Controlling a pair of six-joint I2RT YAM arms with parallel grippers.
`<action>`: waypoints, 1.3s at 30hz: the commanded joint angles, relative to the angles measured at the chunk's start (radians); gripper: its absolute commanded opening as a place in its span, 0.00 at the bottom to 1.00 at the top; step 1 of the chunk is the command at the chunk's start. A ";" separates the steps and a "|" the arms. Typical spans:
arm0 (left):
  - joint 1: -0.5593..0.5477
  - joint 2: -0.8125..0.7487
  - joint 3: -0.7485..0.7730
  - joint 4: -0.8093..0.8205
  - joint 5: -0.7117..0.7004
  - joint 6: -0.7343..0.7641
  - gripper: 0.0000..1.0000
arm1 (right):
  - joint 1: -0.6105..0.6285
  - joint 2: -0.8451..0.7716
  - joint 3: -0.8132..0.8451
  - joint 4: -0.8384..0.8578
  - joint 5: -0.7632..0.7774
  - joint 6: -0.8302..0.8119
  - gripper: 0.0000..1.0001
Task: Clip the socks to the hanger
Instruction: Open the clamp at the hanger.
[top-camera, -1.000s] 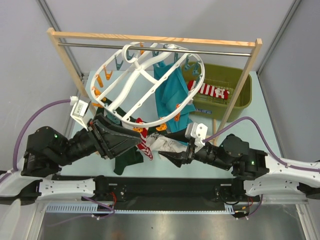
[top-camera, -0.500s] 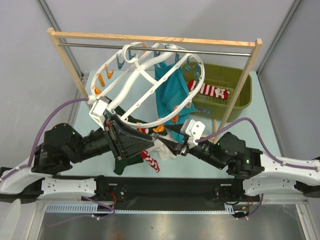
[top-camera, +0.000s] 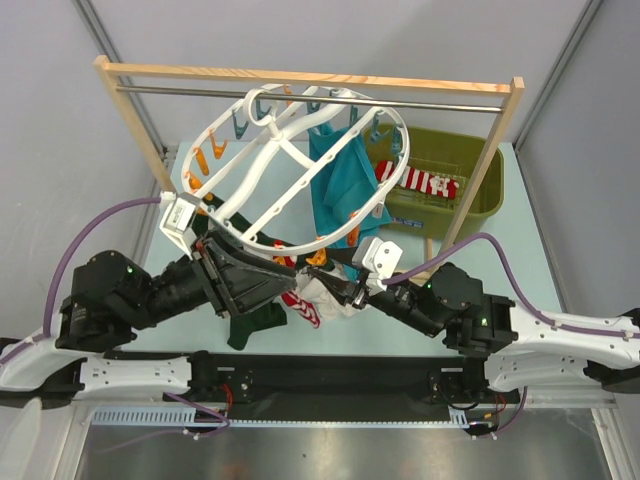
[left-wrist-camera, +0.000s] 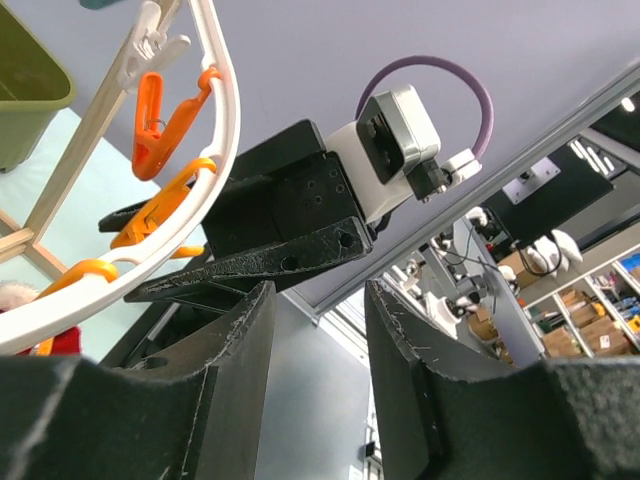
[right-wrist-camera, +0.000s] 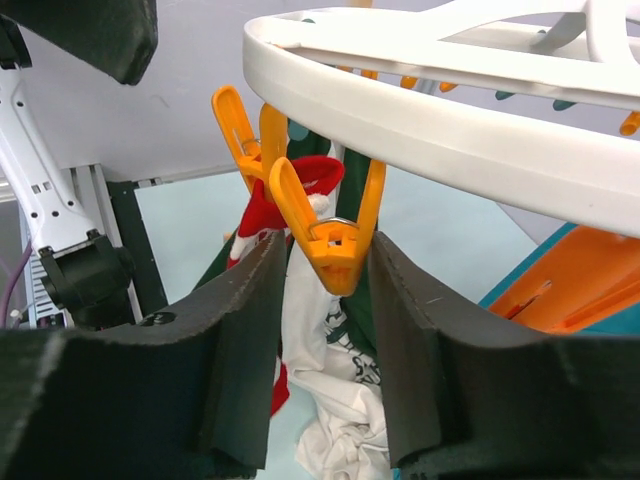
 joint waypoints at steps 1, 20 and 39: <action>-0.006 -0.020 -0.032 0.075 -0.027 -0.029 0.46 | 0.006 -0.001 0.038 0.064 0.010 -0.010 0.42; -0.004 -0.002 -0.109 0.273 -0.015 -0.098 0.47 | -0.035 -0.053 0.186 -0.269 -0.166 0.285 0.00; -0.004 0.052 -0.143 0.353 0.016 -0.063 0.66 | -0.221 0.036 0.410 -0.507 -0.610 0.872 0.00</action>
